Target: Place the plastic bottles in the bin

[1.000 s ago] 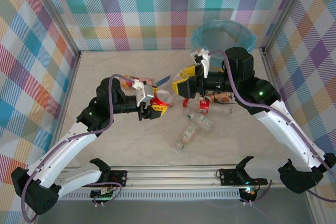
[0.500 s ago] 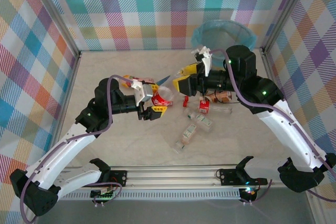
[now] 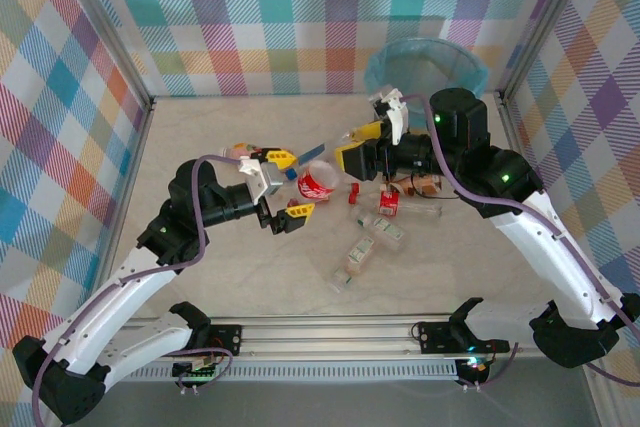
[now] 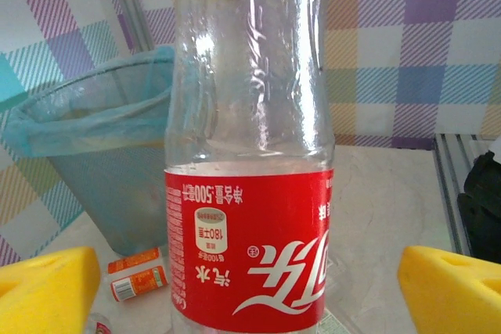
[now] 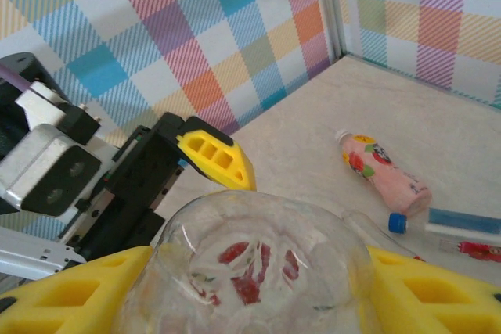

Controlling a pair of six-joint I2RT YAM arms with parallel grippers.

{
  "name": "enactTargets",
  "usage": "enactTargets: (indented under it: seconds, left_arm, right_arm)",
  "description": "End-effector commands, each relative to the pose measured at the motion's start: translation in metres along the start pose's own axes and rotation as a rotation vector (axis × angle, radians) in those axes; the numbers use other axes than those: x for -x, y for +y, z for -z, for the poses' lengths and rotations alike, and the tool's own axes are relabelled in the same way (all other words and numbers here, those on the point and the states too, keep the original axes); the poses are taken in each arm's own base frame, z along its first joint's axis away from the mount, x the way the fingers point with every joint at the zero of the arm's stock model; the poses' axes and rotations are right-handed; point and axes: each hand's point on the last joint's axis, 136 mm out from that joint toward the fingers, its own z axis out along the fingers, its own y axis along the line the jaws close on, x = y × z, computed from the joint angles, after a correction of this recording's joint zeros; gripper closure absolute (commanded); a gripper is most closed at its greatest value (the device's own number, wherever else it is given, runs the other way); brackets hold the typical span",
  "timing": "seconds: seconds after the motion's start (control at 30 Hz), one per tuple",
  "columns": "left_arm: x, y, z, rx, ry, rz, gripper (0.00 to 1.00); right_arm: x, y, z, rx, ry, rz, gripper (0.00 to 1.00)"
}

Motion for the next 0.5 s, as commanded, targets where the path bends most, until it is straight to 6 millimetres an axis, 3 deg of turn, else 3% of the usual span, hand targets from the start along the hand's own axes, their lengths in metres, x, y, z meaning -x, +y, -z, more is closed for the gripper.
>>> enactTargets:
  seconds: [0.0,0.3,0.47]
  left_arm:
    - [0.011,0.000,0.003,0.015,-0.044,-0.039,0.00]
    - [0.012,0.005,0.004,0.049,-0.045,-0.043,0.00]
    - [0.032,0.016,0.002,0.076,-0.071,-0.002,0.02]
  right_arm:
    - [0.013,0.001,0.012,-0.030,-0.040,0.033,0.52]
    - [0.016,-0.015,0.012,-0.127,-0.020,0.042,0.52]
    - [0.046,-0.036,0.033,-0.318,-0.045,0.128,0.52]
